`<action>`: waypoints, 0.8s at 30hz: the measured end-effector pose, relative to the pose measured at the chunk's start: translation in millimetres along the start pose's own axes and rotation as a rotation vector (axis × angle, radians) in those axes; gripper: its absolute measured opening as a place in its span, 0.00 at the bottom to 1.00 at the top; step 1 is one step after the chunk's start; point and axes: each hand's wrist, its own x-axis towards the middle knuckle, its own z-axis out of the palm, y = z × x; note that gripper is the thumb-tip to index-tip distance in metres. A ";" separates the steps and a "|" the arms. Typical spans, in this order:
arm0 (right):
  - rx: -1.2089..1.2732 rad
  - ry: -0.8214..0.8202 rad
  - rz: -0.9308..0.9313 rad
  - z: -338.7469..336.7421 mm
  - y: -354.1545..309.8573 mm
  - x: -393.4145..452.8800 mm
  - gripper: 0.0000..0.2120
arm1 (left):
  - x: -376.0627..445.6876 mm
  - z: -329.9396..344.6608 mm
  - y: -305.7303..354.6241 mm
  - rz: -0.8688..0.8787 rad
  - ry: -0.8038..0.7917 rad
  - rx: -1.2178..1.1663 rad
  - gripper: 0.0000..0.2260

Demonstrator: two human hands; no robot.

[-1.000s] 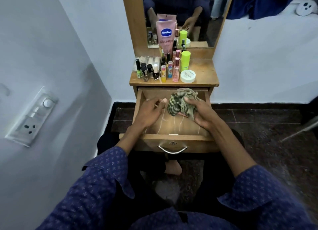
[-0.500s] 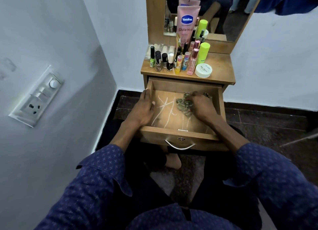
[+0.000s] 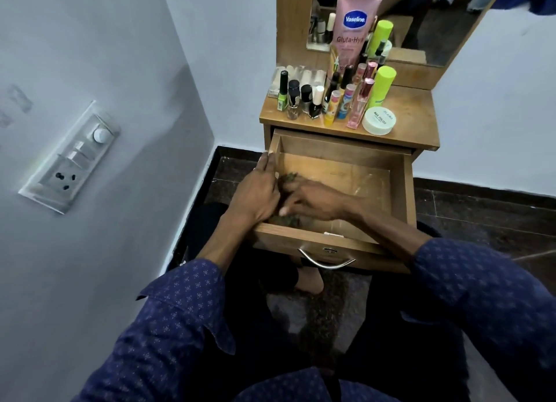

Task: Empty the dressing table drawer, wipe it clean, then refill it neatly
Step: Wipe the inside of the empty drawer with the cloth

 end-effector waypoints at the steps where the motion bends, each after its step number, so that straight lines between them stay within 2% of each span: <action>1: 0.018 -0.050 -0.046 8.6 -3.6 -0.1 0.14 | 0.2 0.2 0.2 -0.007 0.002 0.003 0.28; 3: 0.043 -0.070 -0.076 19.5 -1.7 -2.2 0.16 | -1.0 1.3 0.7 -0.020 0.002 0.016 0.29; 6: -0.003 -0.058 -0.065 13.7 2.1 -5.0 0.08 | -3.8 3.1 4.4 -0.020 -0.002 0.009 0.29; 9: -0.136 0.022 -0.084 5.1 2.0 -11.4 0.05 | -5.8 4.8 6.2 -0.024 -0.031 -0.015 0.29; 13: -0.233 0.244 0.199 -29.8 12.9 5.3 0.10 | -6.8 3.6 7.8 -0.011 -0.054 -0.029 0.32; 16: -0.249 0.298 0.352 -32.3 16.2 20.3 0.13 | -6.3 1.4 9.3 0.032 -0.057 0.032 0.36; 18: -0.214 0.256 0.346 -24.6 3.9 15.2 0.11 | -4.7 1.9 9.1 0.050 -0.056 0.015 0.32; 21: -0.111 0.067 0.219 -1.5 -13.1 -3.7 0.10 | -2.9 2.4 6.9 0.067 -0.036 0.010 0.29; 24: -0.080 -0.067 0.077 37.3 29.7 -14.9 0.10 | -1.7 4.6 3.7 0.088 -0.040 0.026 0.30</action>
